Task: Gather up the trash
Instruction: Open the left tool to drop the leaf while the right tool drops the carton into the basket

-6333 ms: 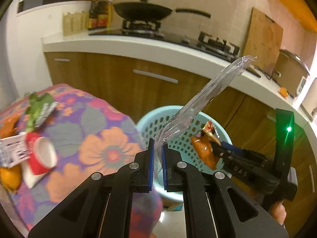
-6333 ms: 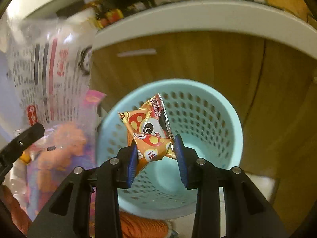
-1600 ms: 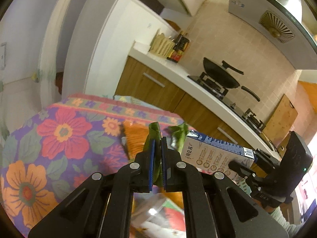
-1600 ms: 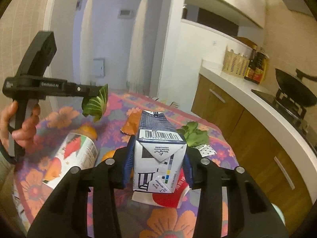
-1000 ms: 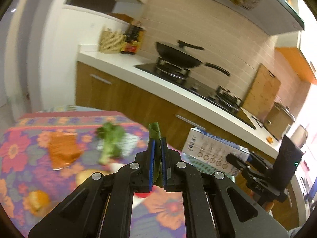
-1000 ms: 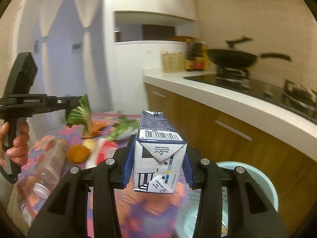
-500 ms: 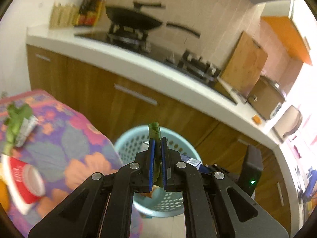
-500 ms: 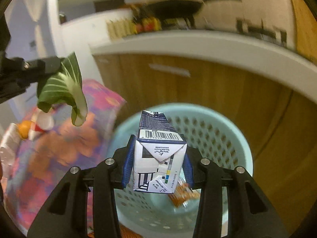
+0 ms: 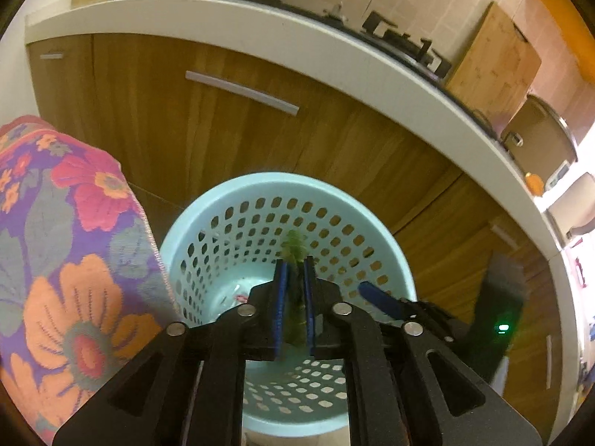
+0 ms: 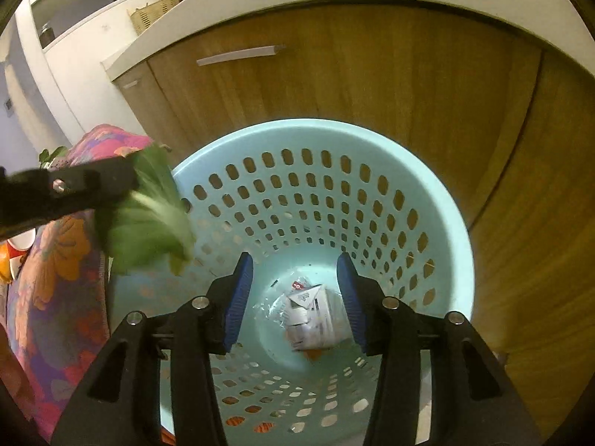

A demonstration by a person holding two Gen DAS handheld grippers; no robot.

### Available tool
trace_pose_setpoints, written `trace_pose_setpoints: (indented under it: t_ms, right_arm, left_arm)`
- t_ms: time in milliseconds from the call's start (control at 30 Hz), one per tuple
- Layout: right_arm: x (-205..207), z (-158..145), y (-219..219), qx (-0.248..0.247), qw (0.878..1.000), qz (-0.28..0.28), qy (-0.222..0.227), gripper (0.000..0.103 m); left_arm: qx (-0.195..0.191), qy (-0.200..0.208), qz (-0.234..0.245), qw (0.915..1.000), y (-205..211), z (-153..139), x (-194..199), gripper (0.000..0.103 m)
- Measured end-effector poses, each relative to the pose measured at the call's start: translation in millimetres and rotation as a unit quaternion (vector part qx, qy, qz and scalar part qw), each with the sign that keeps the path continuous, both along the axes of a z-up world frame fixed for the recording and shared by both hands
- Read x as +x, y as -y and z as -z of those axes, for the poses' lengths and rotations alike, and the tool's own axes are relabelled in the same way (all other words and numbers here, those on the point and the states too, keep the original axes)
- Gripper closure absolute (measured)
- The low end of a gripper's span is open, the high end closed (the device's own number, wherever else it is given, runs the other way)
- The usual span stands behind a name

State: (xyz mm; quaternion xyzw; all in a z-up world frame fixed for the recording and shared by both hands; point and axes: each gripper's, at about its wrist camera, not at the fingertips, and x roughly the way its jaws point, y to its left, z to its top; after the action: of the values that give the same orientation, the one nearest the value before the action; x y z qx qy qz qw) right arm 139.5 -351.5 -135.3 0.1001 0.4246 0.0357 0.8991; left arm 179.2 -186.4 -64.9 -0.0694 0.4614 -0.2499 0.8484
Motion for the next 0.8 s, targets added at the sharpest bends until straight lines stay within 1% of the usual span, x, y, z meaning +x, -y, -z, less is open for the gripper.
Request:
trace_pose_setpoints:
  t_ms: [67,167,333,400,500,600,800]
  right_arm:
    - [-3,-1,4,0.006,1.000,0.005,0.001,0.058]
    - [-7,-6,6,0.010,1.000,0.010,0.004,0.058]
    - [-13,-16,9,0.018,1.000,0.012,0.016,0.058]
    - [-15,-21,7,0.019,1.000,0.011,0.021,0.058]
    - [-20,-30,4,0.020,0.999,0.005,0.032,0.058]
    - [-27,-42,-3,0.019,0.999,-0.005,0.048,0.058]
    - [-38,-70,-25,0.013,0.996,-0.031,0.083,0.058]
  left_arm:
    - [0.003,-0.001,0.004,1.0000,3,3,1,0.076]
    - [0.011,0.004,0.003,0.9999,1,5,-1,0.074]
    - [0.004,0.009,-0.001,1.0000,-6,1,-7,0.074]
    - [0.000,0.017,-0.002,0.9999,-10,-4,-13,0.072]
    - [-0.004,0.031,-0.003,0.9995,-15,-14,-22,0.067]
    - [-0.009,0.056,-0.006,0.9984,-25,-30,-38,0.062]
    - [-0.026,0.099,-0.032,0.9942,-56,-64,-72,0.046]
